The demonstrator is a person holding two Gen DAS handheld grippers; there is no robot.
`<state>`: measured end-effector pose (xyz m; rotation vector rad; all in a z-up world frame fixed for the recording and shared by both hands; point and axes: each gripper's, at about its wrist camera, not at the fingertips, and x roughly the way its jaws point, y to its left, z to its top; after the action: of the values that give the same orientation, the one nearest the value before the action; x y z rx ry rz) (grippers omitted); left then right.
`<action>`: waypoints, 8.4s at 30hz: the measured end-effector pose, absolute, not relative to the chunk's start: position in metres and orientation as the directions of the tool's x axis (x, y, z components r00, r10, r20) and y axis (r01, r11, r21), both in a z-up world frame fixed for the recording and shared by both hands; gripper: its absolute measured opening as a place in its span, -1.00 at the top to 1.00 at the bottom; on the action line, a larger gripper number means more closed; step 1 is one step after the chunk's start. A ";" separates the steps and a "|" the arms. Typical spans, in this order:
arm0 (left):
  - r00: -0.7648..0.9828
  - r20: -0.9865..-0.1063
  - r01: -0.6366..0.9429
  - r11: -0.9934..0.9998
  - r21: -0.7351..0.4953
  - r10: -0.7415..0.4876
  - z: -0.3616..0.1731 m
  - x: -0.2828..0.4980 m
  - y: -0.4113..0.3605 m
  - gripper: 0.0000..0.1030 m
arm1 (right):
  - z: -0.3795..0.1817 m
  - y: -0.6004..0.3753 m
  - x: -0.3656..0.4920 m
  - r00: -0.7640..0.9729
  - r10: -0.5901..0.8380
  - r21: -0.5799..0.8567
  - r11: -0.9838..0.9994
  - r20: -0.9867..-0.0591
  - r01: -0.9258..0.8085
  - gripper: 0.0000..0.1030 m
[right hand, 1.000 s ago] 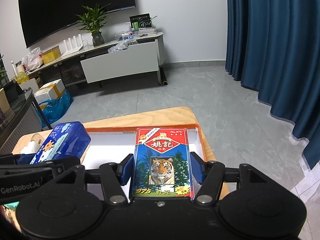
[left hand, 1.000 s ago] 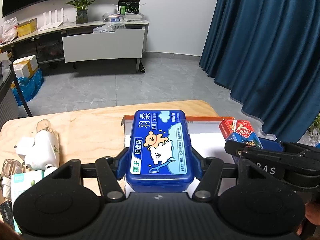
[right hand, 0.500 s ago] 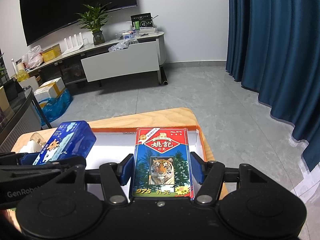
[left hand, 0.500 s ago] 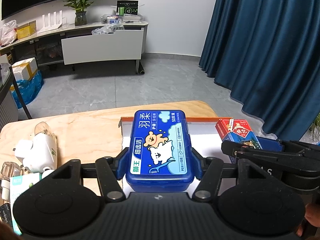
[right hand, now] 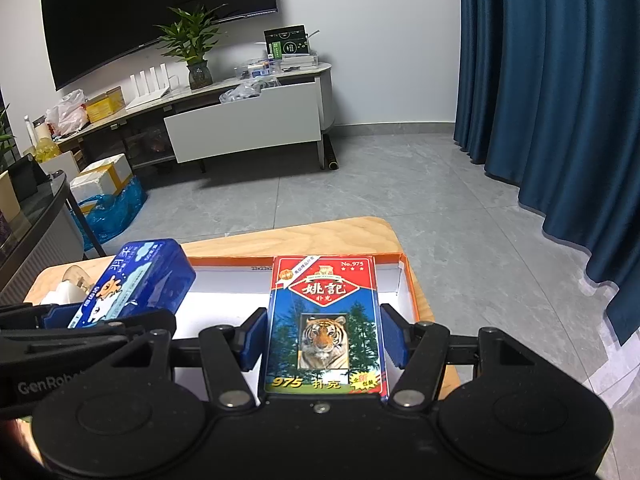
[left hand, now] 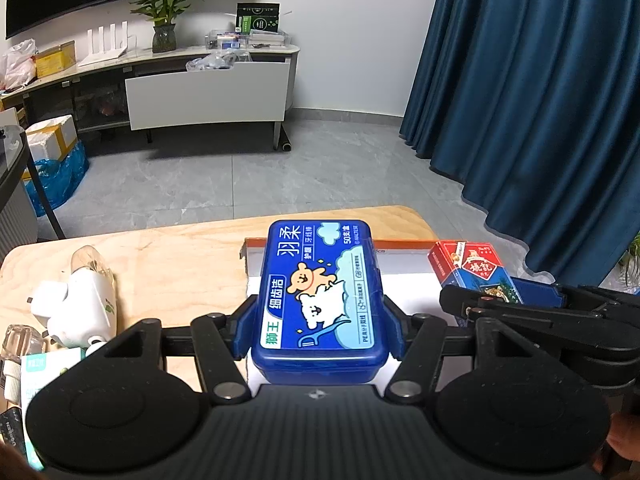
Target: Organize rigid objects
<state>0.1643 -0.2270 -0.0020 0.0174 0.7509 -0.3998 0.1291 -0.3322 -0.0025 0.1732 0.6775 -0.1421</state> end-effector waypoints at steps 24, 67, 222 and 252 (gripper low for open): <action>0.664 -0.663 0.363 0.924 -0.117 -0.345 -0.003 0.165 -0.229 -0.21 | -0.003 -0.330 0.130 0.770 -0.075 0.109 0.977 -0.633 0.185 -0.38; 0.655 -0.674 0.354 0.927 -0.125 -0.341 -0.008 0.173 -0.231 -0.21 | -0.010 -0.333 0.132 0.763 -0.077 0.112 0.975 -0.642 0.192 -0.38; 0.705 -0.549 0.466 0.877 -0.120 -0.450 0.017 0.060 -0.197 -0.31 | 0.022 -0.309 -0.010 0.828 -0.075 0.127 0.977 -0.555 0.173 0.08; 0.710 -0.588 0.403 0.908 -0.113 -0.388 0.023 0.062 -0.203 -0.31 | 0.018 -0.306 -0.014 0.834 -0.089 0.131 0.973 -0.544 0.190 0.08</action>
<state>0.0625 -0.2033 0.0226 0.0243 0.6463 -0.4392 -0.0142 -0.3062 0.0183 0.1828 0.5660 -0.1488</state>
